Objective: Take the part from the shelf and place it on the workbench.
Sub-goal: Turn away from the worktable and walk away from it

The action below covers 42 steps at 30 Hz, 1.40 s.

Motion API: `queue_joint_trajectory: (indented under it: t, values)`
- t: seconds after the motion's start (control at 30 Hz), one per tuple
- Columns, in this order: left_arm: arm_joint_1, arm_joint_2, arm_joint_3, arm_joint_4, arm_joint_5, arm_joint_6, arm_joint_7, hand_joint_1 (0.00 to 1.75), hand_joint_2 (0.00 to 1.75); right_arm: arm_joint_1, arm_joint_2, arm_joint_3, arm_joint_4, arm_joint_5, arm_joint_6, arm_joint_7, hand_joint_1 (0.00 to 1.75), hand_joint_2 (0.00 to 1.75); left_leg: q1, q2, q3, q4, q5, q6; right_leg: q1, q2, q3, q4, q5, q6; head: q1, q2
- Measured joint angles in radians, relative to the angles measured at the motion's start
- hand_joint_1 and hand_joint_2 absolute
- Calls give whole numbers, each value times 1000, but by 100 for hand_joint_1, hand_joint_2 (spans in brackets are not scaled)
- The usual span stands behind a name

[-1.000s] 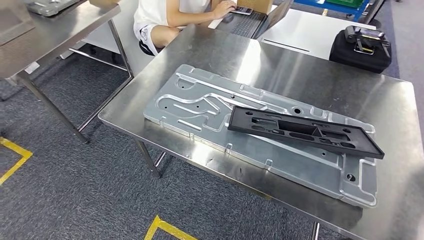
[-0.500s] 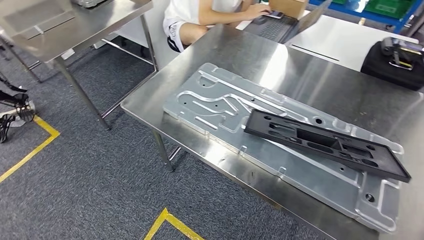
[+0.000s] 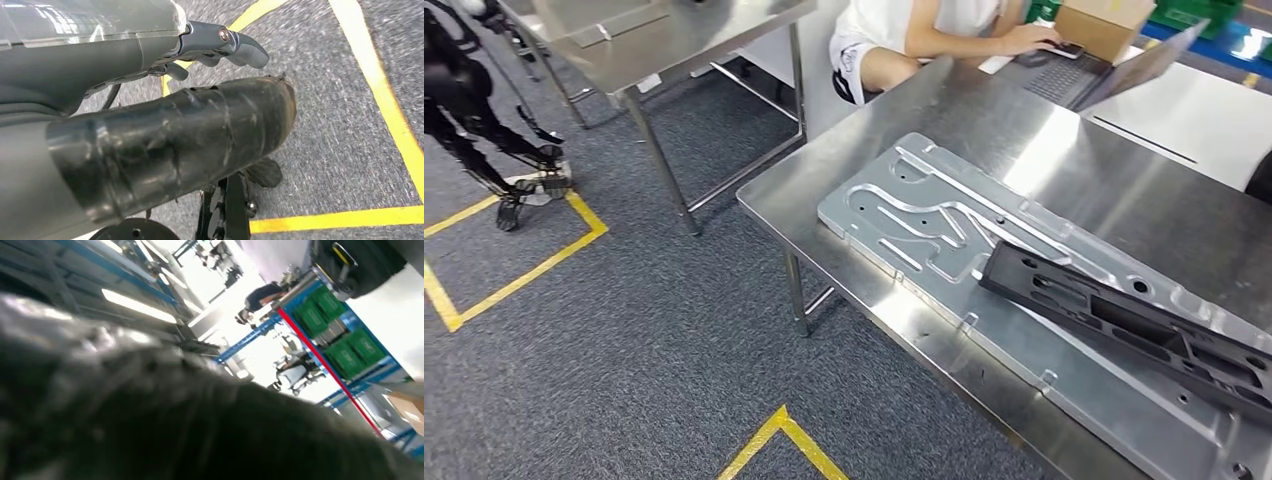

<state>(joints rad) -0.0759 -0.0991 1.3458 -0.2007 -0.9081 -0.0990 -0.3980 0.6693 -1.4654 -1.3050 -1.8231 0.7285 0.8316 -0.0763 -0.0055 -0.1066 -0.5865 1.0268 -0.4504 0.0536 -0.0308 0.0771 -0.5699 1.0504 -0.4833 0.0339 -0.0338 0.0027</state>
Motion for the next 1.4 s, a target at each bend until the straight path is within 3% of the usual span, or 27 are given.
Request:
queue_joint_trajectory:
  t: [0.03,0.1,0.13,0.23,0.3,0.33,0.37,0.4,0.47,0.53,0.6,0.63,0.7,0.77,0.83,0.87,0.9,0.97,1.03,1.1,1.13,1.2,1.27,1.3,1.33,1.37,1.4]
  values:
    - [0,0,0,0,0,0,0,0,0,1,0,-5,0,4,3,-3,0,0,2,-12,-5,1,2,-6,2,8,4,-11,-3,-3,0,0]
    - [1,0,0,0,0,0,0,0,0,3,0,-15,0,12,7,-11,0,0,6,-34,-14,2,6,-19,4,-16,6,-19,0,-13,0,0]
    - [2,0,0,0,0,0,0,0,0,5,-1,-20,-1,15,8,-14,0,0,5,-25,-19,9,1,-23,4,-29,9,-23,2,-20,-1,0]
    - [1,-1,0,0,0,2,0,0,0,9,0,-32,-5,16,9,-19,0,0,1,67,-82,139,-73,-31,8,-73,16,-34,6,-40,-3,0]
    - [0,-1,0,0,0,3,1,0,0,13,4,-36,-7,16,9,-22,0,0,2,94,-139,257,-120,-32,14,-102,15,-31,4,-44,-3,0]
    - [0,-1,1,0,0,4,1,0,0,15,5,-36,-8,16,9,-23,0,0,2,98,-148,277,-120,-32,15,-116,15,-30,2,-45,-4,0]
    - [1,-1,1,0,0,5,2,0,0,18,6,-36,-9,16,8,-25,0,0,2,102,-138,262,-103,-30,16,-131,15,-28,1,-45,-4,0]
    - [2,-1,1,0,0,8,3,0,0,21,7,-37,-11,16,6,-25,0,0,1,112,-106,207,-73,-27,17,-144,16,-28,-1,-44,-4,0]
    - [1,0,1,0,1,15,6,0,0,26,9,-40,-12,16,3,-26,0,0,-8,166,-30,69,-28,-15,21,-169,21,-26,-6,-40,-3,0]
    - [-1,0,2,0,1,18,8,0,0,30,15,-45,-13,16,0,-25,0,0,-17,198,3,4,-17,-4,26,-194,25,-25,-10,-32,-3,0]
    - [0,0,2,0,1,19,9,0,0,34,18,-48,-15,16,-1,-25,0,0,-18,173,3,-6,-12,4,27,-217,29,-27,-13,-24,-3,0]
    - [1,0,2,0,1,19,9,0,0,37,18,-48,-15,16,-2,-25,0,0,-16,160,5,-12,-7,8,25,-210,30,-22,-18,-18,-2,0]
    - [0,0,2,0,1,20,9,0,0,40,22,-51,-16,17,-3,-25,0,0,-11,136,10,-25,3,17,18,-152,10,33,-60,-9,-2,0]
    - [0,0,2,0,1,20,9,0,0,42,30,-53,-16,17,-4,-25,0,0,-11,112,9,-27,7,21,13,-94,-45,151,-124,-3,0,0]
    - [-1,0,2,0,1,20,9,0,0,47,37,-51,-16,17,-5,-25,0,0,-12,83,8,-23,7,22,9,-82,-88,233,-144,2,0,0]
    - [0,0,2,0,1,20,9,0,0,48,39,-51,-16,17,-5,-25,0,0,-12,68,8,-20,7,22,7,-79,-87,226,-125,3,0,0]
    - [0,0,2,0,1,20,9,0,0,49,40,-51,-16,17,-5,-25,0,0,-12,52,9,-17,6,20,4,-74,-69,181,-90,4,1,0]
    - [0,0,2,0,1,20,10,0,0,49,40,-51,-16,17,-5,-25,0,0,-10,24,5,-9,4,14,-3,-27,-14,52,-25,4,1,0]
    - [0,0,2,0,1,20,10,0,0,50,41,-52,-17,17,-6,-25,0,0,-7,-3,-7,-3,7,3,-4,13,10,-14,-5,1,0,0]
    - [0,0,3,0,1,20,10,0,0,52,41,-52,-17,17,-8,-25,0,0,-2,-31,-17,-3,14,-10,1,-3,10,-20,-4,-7,0,0]
    - [1,-1,3,0,1,21,10,0,0,53,41,-52,-18,17,-8,-25,0,0,-1,-29,-20,1,12,-15,2,-18,14,-26,-1,-14,0,0]
    - [1,-1,2,0,-1,25,14,0,0,56,39,-53,-20,16,-10,-24,0,0,-3,20,-44,48,-19,-24,3,-49,22,-40,5,-29,-1,0]
    - [0,-1,2,0,-3,33,21,0,0,62,37,-54,-22,14,-14,-20,0,0,0,80,-100,166,-81,-30,7,-79,26,-44,5,-40,-3,0]
    - [-1,-1,2,0,-4,35,25,0,0,66,36,-55,-22,12,-16,-16,0,0,3,90,-129,227,-105,-33,10,-94,26,-43,5,-41,-3,0]
    - [-1,-1,2,0,-4,37,28,0,0,72,34,-55,-22,10,-18,-13,0,0,5,95,-147,265,-115,-35,12,-109,26,-43,4,-42,-3,0]
    - [0,-1,2,0,-2,41,35,0,0,77,32,-55,-22,7,-20,-10,0,0,7,98,-148,269,-107,-37,13,-123,26,-43,3,-41,-3,0]
    - [0,-1,3,0,1,47,43,0,0,81,30,-55,-22,3,-23,-6,0,0,8,103,-127,232,-83,-38,13,-137,27,-43,2,-41,-3,0]
